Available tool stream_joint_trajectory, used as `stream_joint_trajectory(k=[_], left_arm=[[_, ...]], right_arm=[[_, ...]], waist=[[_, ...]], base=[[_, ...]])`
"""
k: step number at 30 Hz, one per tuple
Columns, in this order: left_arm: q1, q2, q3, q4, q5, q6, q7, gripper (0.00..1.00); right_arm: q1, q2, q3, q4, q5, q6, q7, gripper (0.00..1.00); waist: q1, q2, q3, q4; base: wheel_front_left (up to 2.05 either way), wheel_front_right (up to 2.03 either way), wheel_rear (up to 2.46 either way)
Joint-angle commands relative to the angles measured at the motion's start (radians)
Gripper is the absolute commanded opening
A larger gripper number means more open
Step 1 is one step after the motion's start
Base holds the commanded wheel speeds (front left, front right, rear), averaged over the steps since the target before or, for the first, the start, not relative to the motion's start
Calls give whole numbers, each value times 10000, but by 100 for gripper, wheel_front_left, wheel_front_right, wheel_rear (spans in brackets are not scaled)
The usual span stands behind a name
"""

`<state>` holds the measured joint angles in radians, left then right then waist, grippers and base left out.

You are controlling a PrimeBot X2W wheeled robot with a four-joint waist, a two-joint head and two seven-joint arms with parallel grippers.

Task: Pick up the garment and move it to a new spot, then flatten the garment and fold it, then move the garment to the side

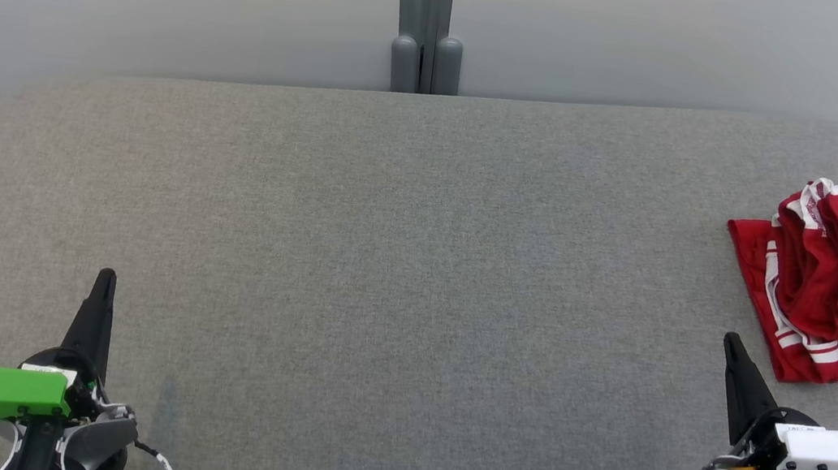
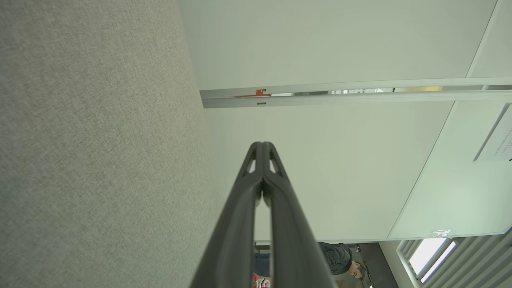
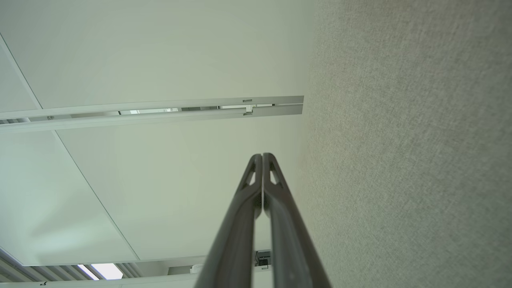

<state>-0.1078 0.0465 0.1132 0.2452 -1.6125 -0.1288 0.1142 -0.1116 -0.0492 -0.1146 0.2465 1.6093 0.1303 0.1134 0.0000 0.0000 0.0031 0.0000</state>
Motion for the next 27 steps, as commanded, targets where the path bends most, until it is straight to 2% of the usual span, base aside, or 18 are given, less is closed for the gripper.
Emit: stream_joint_trajectory(k=[1, 27], left_arm=[[-6, 70, 28, -18, -10, -36, 32, 0], [-5, 70, 27, -17, -11, -36, 31, 0]], right_arm=[[80, -7, -15, -56, 68, 6, 31, 0], [81, -7, -14, -56, 69, 7, 30, 0]], waist=[[0, 0, 0, 0], [0, 0, 0, 0]], base=[[0, 0, 0], [0, 0, 0]])
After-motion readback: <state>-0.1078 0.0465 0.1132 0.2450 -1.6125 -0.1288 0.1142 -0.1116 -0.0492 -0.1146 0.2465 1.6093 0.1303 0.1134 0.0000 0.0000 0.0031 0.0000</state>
